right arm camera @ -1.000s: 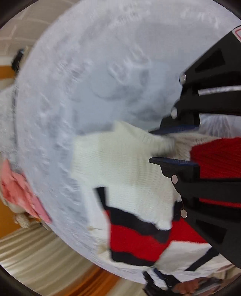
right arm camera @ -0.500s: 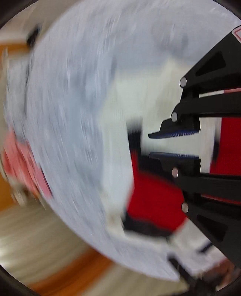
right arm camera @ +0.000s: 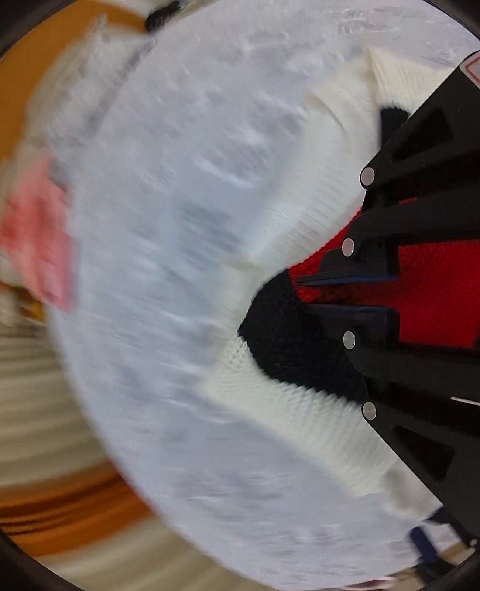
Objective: Fold small clothes
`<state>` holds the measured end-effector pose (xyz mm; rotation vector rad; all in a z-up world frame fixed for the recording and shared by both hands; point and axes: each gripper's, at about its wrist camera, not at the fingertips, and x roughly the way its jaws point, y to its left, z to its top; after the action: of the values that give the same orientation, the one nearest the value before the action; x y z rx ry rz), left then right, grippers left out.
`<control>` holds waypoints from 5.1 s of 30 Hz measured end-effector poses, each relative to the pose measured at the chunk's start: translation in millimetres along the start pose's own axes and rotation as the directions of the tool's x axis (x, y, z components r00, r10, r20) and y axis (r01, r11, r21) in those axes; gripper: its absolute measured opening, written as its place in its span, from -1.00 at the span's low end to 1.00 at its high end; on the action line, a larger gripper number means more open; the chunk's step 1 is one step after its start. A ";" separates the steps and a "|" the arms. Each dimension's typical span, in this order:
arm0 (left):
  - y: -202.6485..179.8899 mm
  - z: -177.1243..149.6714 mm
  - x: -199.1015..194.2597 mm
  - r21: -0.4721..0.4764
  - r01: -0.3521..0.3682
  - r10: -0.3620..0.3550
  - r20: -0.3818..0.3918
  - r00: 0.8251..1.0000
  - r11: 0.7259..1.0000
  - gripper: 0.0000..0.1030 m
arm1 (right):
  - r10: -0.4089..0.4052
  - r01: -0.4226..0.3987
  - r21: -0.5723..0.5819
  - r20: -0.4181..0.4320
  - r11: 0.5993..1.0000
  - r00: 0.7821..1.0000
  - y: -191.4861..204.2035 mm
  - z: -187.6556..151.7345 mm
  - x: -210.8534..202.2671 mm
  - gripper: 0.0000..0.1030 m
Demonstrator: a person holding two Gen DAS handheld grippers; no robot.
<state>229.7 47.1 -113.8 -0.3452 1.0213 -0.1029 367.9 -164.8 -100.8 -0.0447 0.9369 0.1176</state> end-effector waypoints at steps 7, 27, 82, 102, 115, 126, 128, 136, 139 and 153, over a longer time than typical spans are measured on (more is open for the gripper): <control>27.6 -9.6 -1.0 -0.073 0.044 -0.048 -0.056 0.997 0.996 0.17 | -0.026 0.031 0.114 -0.045 0.993 0.999 -38.6 -57.8 -38.2 -0.63; 91.3 -126.1 -46.3 -0.231 0.036 -0.073 -0.153 0.986 0.972 0.44 | 0.223 -0.072 0.579 -0.194 0.812 0.955 -91.7 -409.3 -196.6 0.24; 53.2 -168.0 -211.1 -0.280 0.318 -0.380 -0.206 0.902 0.906 -0.89 | 0.281 -0.316 0.603 0.156 0.732 0.947 -148.2 -395.6 -388.4 -0.95; -21.2 11.7 -80.0 -0.134 0.210 -0.224 -0.095 0.970 0.968 -0.88 | 0.278 -0.252 0.213 -0.104 0.944 0.955 -124.8 -257.2 -204.2 -0.10; 14.7 -52.2 -119.0 -0.231 0.196 -0.230 -0.129 0.965 0.953 -0.88 | 0.444 -0.407 0.316 -0.050 0.857 0.895 -102.7 -292.9 -215.7 -0.92; 78.9 -173.4 -181.4 -0.418 0.085 -0.244 -0.345 0.906 0.905 -0.90 | 0.221 -0.256 0.392 0.132 0.884 0.966 -148.4 -371.5 -421.0 -0.99; 71.2 -158.3 -180.7 -0.399 0.128 -0.264 -0.308 0.914 0.908 -0.90 | 0.210 -0.276 0.394 0.202 0.877 0.957 -161.8 -355.5 -423.0 -0.99; 40.6 -95.8 -188.5 -0.238 0.171 -0.220 -0.197 0.955 0.956 -0.95 | 0.278 -0.221 0.461 -0.058 0.859 0.959 -147.0 -362.8 -324.3 -0.79; 48.4 -108.2 -189.1 -0.237 0.151 -0.204 -0.217 0.955 0.960 -0.95 | 0.314 -0.184 0.494 -0.194 0.850 0.930 -110.3 -400.9 -293.2 -0.35; 60.9 -191.8 -121.1 -0.444 0.058 -0.253 -0.393 0.884 0.894 0.15 | 0.262 -0.075 0.387 -0.458 0.919 0.850 -74.8 -419.6 -214.8 -0.96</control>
<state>-1.0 89.0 -125.7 -0.8332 1.4721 -0.1120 -85.2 -294.1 -177.0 0.3658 1.4775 0.1015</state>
